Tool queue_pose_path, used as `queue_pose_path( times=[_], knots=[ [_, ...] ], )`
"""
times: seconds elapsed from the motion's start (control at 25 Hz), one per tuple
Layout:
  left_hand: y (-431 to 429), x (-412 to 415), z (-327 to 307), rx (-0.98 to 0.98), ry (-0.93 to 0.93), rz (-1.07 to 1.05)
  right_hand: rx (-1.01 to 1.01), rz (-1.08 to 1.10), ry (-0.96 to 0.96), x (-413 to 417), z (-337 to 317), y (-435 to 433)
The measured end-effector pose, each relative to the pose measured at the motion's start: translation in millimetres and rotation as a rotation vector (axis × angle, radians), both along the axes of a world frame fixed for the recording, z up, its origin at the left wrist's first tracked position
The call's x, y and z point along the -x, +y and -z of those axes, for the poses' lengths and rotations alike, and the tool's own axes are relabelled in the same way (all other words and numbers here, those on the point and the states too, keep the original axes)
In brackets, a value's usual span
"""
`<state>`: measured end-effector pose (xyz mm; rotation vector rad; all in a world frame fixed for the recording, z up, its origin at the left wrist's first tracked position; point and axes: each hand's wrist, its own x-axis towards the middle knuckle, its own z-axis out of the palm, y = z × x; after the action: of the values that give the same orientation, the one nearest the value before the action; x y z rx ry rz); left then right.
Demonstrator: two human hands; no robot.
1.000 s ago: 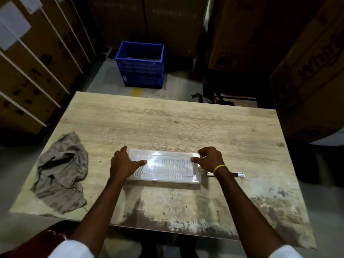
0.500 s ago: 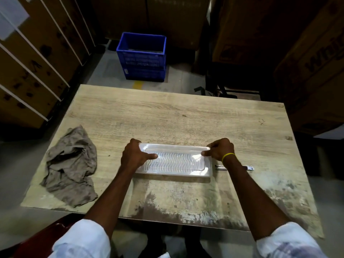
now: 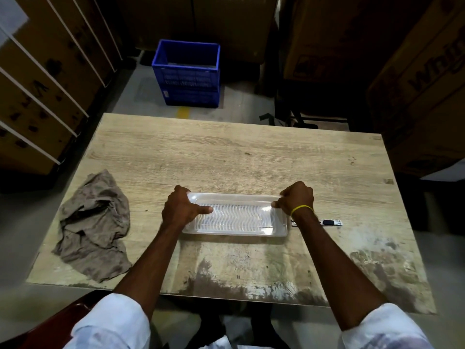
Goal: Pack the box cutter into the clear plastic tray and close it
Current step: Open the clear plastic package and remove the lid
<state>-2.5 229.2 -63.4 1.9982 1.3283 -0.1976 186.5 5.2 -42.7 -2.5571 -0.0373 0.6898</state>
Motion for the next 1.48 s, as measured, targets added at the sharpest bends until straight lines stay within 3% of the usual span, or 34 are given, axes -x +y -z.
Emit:
queue_pose_path(
  times=[0.12,0.4,0.64,1.24,1.48],
  knots=[
    [1.6,-1.2,0.0,0.006,-0.007,0.002,-0.073,-0.006,0.011,3.4,0.2,-9.7],
    [-18.3,33.0,8.1,0.104,-0.049,-0.029,-0.241,0.293,0.225,40.4,16.0,-65.6],
    [-72.8,70.2,7.1,0.071,-0.139,-0.06,-0.295,0.31,0.208,23.1,35.1,-70.8],
    [-89.6,71.5,-0.8,0.069,-0.173,-0.123,0.074,0.19,0.078,20.1,3.8,-42.7],
    [-59.5,72.7,1.0,0.123,-0.165,-0.237,0.095,0.101,0.191,28.2,-3.0,-69.5]
  ],
)
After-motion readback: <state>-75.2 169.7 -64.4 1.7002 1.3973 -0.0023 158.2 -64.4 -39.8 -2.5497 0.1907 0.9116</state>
